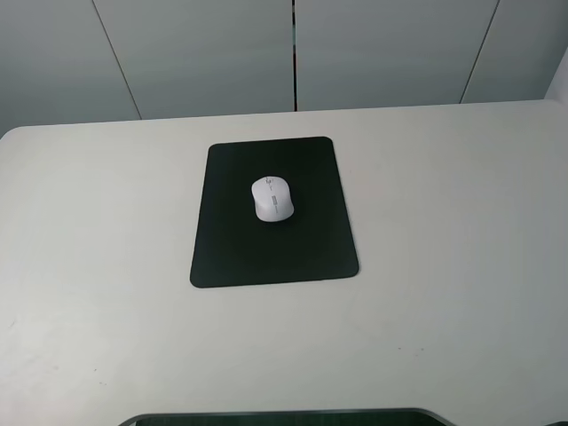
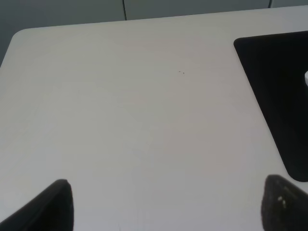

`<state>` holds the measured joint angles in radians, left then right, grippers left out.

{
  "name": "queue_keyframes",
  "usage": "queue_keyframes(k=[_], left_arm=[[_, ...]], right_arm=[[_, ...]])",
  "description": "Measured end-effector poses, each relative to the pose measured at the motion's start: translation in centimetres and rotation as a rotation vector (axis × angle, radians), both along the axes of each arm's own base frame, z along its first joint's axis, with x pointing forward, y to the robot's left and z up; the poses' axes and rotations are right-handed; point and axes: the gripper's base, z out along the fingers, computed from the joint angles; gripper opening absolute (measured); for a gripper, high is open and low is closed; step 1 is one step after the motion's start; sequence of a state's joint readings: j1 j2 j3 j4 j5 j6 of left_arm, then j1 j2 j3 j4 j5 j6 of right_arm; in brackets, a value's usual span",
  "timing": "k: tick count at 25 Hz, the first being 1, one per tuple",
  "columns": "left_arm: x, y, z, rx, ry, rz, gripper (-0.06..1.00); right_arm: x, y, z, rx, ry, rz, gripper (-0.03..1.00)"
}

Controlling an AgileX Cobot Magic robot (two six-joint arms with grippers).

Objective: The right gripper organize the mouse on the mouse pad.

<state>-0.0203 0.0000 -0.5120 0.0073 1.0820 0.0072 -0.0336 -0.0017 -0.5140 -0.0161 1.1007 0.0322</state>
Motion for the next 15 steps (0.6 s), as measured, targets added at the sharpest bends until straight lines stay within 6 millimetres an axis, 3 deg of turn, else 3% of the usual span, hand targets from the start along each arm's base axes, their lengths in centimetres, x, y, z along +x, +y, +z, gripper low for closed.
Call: queue_keyframes(k=[15], left_arm=[[0.00,0.00,0.00,-0.006,0.000,0.003,0.75]], right_arm=[[0.00,0.03,0.00,-0.006,0.000,0.007,0.70]])
